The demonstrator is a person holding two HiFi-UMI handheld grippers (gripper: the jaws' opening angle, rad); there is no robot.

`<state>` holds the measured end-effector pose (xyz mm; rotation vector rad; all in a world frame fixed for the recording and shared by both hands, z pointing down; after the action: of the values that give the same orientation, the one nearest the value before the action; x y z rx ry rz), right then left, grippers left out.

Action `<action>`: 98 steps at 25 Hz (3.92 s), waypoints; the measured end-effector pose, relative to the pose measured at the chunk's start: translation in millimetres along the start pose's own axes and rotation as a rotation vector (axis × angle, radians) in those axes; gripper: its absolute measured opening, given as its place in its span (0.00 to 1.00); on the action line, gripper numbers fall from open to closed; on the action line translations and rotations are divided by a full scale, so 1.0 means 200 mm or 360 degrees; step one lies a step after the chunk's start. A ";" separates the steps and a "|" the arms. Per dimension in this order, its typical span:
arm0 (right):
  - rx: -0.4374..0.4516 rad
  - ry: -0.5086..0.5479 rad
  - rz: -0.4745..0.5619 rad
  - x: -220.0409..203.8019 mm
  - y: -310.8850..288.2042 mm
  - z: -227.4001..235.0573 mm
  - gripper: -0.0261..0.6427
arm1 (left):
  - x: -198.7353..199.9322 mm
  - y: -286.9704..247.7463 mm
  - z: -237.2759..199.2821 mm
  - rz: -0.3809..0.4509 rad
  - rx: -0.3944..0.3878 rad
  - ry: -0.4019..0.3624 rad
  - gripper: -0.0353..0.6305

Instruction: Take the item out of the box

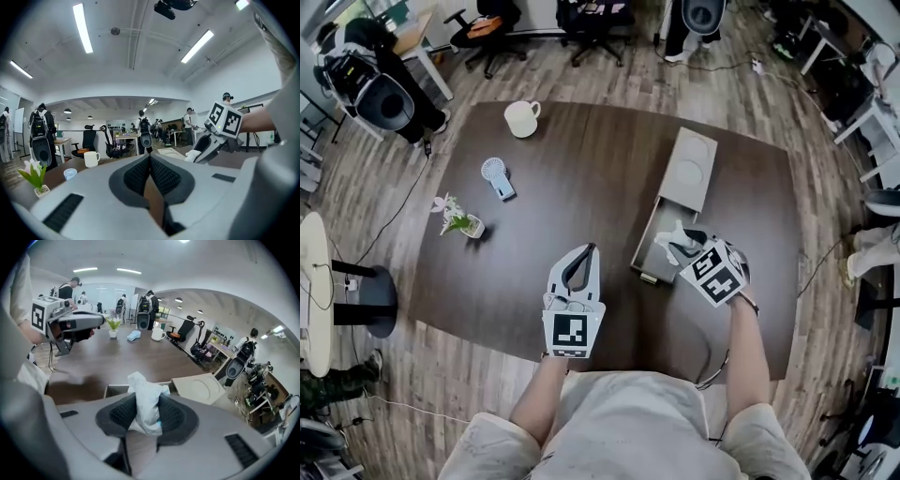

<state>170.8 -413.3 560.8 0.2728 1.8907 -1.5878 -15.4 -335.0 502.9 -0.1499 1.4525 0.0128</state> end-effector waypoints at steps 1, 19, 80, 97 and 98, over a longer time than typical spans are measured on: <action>-0.0018 -0.0023 0.0050 0.01 0.03 0.00 0.24 | 0.01 0.00 0.00 0.0008 -0.0001 -0.0007 0.05; -0.0499 -0.0450 0.0828 -0.08 0.65 0.07 0.24 | 0.25 0.02 0.08 0.0154 -0.0034 -0.0069 0.05; -0.1368 -0.0568 0.1383 -0.36 1.12 -0.03 0.25 | 0.34 -0.01 0.10 0.0239 0.0013 -0.0104 0.05; -0.1338 -0.0544 0.1357 -0.36 1.12 -0.02 0.25 | 0.34 -0.02 0.12 0.0225 0.0018 -0.0095 0.05; -0.1339 -0.0544 0.1355 -0.36 1.12 -0.03 0.25 | 0.34 -0.02 0.12 0.0224 0.0016 -0.0099 0.05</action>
<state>346.2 -335.7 423.0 0.3340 1.6534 -0.2165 17.6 -342.2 439.5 -0.0383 1.3984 0.1237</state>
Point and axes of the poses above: the fingertips, and each gripper's own axes: y backward along the fingers, z to its right, x out of its top, the point moved 4 cm from there along y, backward along the fingers, and after that the axes turned 11 degrees about x, right-handed, at the moved point
